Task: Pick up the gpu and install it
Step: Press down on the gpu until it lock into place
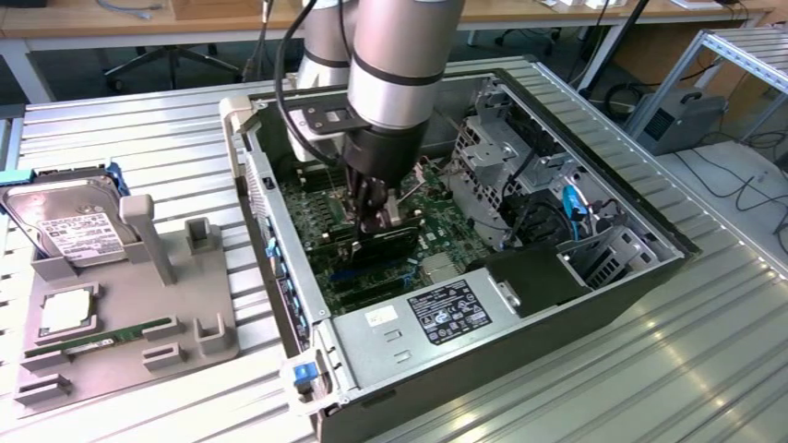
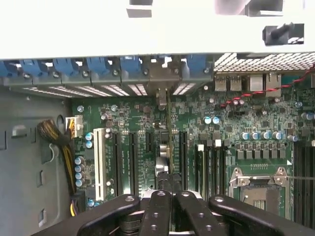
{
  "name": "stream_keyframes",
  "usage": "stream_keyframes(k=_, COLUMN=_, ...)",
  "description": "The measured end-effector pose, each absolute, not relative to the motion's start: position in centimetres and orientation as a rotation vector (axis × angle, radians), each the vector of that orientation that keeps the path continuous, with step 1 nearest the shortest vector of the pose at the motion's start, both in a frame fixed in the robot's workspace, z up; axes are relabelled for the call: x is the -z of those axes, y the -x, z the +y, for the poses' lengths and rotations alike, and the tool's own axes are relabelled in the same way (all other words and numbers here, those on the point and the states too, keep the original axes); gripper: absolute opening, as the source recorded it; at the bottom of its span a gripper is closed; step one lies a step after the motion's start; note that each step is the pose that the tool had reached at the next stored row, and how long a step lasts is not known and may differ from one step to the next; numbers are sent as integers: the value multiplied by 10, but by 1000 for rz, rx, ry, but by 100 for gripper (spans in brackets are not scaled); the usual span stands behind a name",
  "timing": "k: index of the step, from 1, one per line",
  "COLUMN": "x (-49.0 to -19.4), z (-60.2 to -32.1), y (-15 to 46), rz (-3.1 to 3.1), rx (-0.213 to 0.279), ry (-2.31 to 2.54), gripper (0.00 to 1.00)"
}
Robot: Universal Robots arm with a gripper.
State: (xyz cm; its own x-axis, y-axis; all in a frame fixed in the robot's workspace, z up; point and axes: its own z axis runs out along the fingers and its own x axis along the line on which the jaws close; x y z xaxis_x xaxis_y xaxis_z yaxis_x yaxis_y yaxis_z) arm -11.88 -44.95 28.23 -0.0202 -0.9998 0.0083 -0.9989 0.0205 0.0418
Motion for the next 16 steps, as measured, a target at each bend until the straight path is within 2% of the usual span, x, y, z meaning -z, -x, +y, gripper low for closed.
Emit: stream_keyframes(k=16, x=-279, z=-448, y=127, rz=-2219, rx=37, ry=-2174, gripper=11)
